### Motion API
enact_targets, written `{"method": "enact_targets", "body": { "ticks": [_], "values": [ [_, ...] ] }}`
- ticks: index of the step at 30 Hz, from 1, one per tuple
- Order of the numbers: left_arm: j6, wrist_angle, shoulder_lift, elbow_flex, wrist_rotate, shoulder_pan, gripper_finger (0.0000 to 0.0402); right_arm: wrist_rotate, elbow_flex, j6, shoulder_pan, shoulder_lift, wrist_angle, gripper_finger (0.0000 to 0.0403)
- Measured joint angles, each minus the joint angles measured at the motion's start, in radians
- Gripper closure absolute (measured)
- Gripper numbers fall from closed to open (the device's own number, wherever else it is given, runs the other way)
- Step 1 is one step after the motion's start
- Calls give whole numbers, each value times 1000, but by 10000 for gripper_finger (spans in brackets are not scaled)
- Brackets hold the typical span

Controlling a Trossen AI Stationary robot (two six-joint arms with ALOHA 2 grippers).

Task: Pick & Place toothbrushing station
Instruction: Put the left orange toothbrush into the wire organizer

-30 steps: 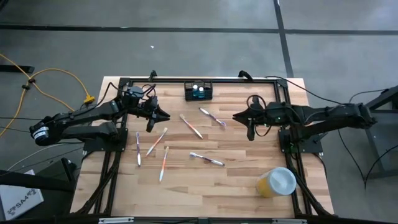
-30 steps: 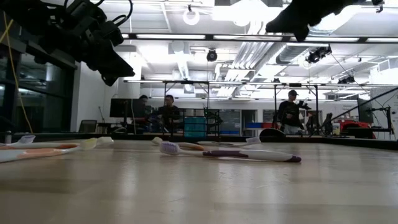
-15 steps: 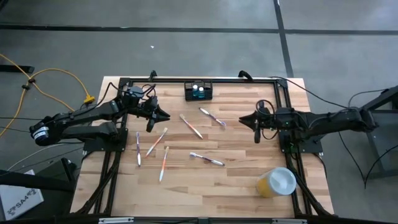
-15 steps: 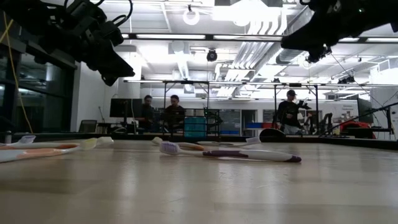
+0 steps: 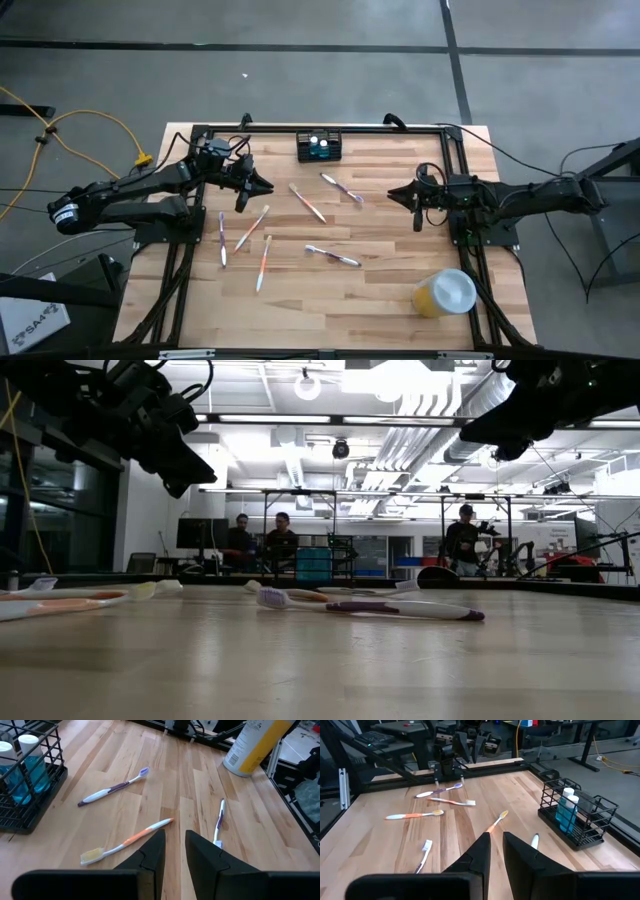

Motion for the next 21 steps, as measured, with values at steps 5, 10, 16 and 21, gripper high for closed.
{"method": "enact_targets", "body": {
  "ticks": [5, 10, 16, 21],
  "values": [
    [0, 0, 0, 0, 0, 0, 330, -21, 0, 1, 0, 0, 0, 360],
    [0, 0, 0, 0, 0, 0, 330, -88, 0, 1, 0, 0, -1, 360],
    [0, 0, 0, 0, 0, 0, 330, -121, 0, 2, 0, 0, -2, 360],
    [0, 0, 0, 0, 0, 0, 330, -121, 0, -4, 0, 0, -3, 360]
  ]
}}
